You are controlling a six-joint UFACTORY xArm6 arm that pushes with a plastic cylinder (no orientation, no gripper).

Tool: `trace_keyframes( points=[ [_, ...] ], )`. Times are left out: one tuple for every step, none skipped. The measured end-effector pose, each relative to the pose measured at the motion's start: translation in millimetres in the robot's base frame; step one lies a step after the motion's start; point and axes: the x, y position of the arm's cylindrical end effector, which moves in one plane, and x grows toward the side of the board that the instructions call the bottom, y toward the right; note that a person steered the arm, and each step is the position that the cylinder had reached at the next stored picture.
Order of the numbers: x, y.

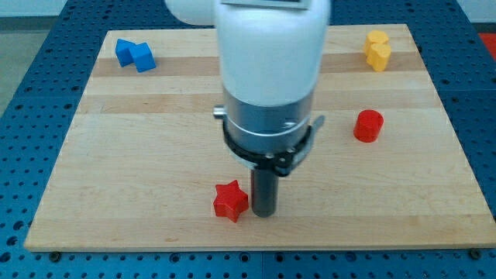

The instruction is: Place the red star below the blue blocks vertically

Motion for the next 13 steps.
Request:
trace_keyframes(
  points=[
    [-17,-28],
    [-27,-57],
    [-34,-84],
    [-44,-35],
    [-20,23],
    [26,16],
    [28,-3],
    [28,-70],
    [28,-85],
    [-1,-97],
    [-82,-112],
    [-149,-129],
    [-185,-142]
  ],
)
